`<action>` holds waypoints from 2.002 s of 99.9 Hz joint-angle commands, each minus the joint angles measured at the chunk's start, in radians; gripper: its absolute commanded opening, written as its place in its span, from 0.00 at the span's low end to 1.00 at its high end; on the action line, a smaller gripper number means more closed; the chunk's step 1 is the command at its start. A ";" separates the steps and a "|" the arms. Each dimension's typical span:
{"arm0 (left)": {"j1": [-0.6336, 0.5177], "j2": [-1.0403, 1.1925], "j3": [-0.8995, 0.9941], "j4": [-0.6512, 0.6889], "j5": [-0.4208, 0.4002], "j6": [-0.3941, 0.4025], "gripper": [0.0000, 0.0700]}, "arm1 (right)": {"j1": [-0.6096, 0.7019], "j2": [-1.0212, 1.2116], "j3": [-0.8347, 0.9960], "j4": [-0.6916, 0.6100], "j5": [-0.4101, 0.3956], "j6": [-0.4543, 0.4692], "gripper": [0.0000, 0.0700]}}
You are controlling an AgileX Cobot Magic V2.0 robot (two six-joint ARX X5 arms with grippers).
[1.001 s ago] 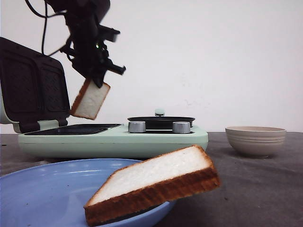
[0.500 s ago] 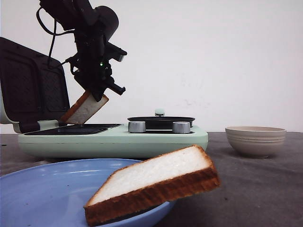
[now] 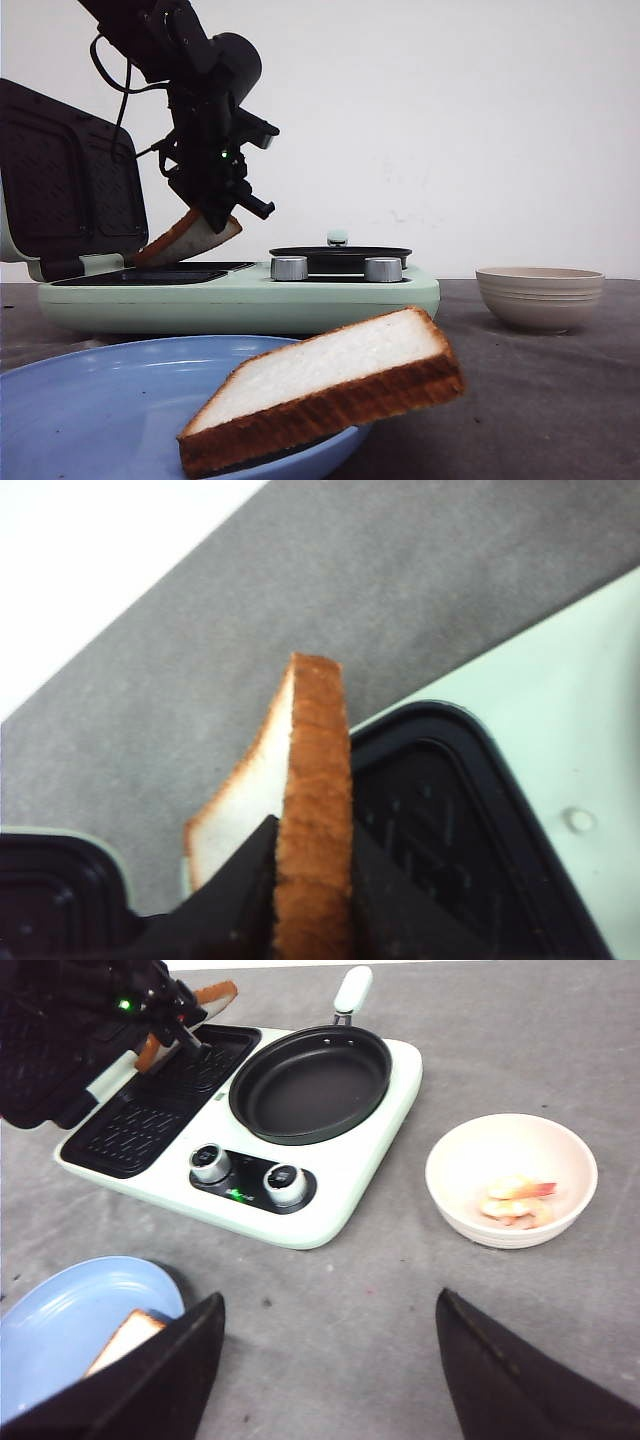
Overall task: Make breakfast with bread and shrimp
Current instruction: 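Release the bread onto the sandwich plate and raise the left gripper, then lower the right gripper and grasp the remaining bread slice on the plate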
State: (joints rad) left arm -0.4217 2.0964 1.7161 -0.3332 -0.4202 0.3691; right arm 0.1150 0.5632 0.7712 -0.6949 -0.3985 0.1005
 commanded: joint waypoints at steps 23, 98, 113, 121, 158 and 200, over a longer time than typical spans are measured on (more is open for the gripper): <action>-0.002 0.052 0.030 -0.015 -0.001 -0.074 0.33 | 0.000 0.004 0.012 0.005 0.006 -0.011 0.58; -0.035 0.052 0.251 -0.185 -0.059 -0.155 0.64 | 0.000 0.004 0.012 -0.012 0.010 -0.037 0.58; -0.037 0.000 0.380 -0.294 0.025 -0.322 0.00 | 0.000 0.005 0.012 -0.007 0.010 -0.033 0.58; -0.037 -0.059 0.391 -0.307 0.037 -0.388 0.02 | 0.000 0.005 0.012 -0.009 0.010 -0.032 0.58; -0.038 -0.418 0.377 -0.450 0.089 -0.460 0.01 | 0.000 0.004 0.012 -0.027 0.003 -0.021 0.58; -0.070 -1.023 0.029 -0.514 0.241 -0.454 0.01 | 0.000 0.005 0.012 -0.069 -0.079 -0.020 0.57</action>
State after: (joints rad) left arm -0.4809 1.1580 1.8008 -0.8421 -0.2169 -0.0788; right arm 0.1150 0.5632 0.7712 -0.7734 -0.4416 0.0765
